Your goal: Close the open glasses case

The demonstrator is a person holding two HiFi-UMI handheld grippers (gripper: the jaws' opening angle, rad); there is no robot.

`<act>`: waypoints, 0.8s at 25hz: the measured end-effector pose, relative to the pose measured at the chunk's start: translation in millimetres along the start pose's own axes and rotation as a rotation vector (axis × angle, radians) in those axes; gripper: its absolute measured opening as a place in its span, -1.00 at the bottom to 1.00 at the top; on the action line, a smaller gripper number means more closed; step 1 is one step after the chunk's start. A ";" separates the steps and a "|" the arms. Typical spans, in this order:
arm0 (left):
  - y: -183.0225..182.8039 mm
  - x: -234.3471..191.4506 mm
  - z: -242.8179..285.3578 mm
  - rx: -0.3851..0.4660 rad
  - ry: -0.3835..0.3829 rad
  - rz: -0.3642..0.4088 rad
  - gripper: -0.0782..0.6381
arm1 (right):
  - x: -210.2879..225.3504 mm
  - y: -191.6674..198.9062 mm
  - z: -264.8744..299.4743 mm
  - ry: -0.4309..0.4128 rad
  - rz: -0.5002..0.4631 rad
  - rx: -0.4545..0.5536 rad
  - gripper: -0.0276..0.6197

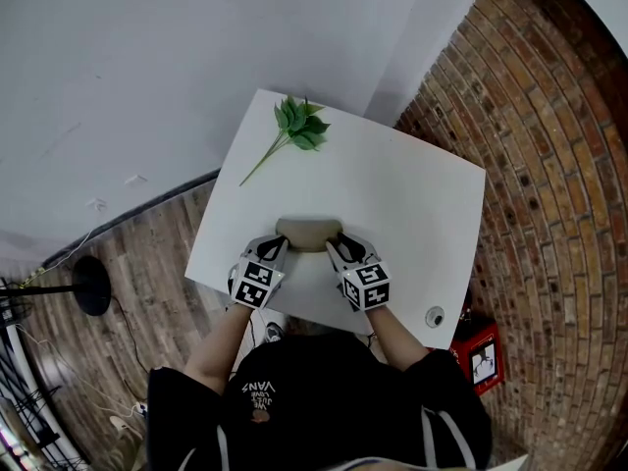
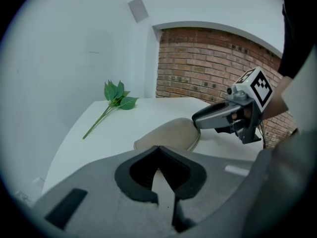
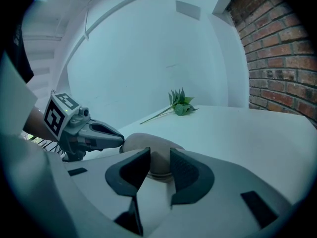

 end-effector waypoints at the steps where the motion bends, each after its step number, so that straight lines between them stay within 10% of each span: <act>1: 0.5 0.4 -0.4 0.008 0.000 -0.002 -0.77 | 0.1 0.0 -0.4 0.004 0.003 0.000 -0.53; 20: 5.1 11.0 -29.8 0.051 0.016 -0.043 -0.77 | -18.4 -0.4 -32.5 0.060 0.013 0.045 -0.63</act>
Point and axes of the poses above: the fingertips, and each gripper's own axes: z forward along the fingers, x to its right, y out of its underside, the point moved 6 cm from there along -z, backward along the fingers, and after that the axes turned 11 degrees about -z, right-handed, at the moved point
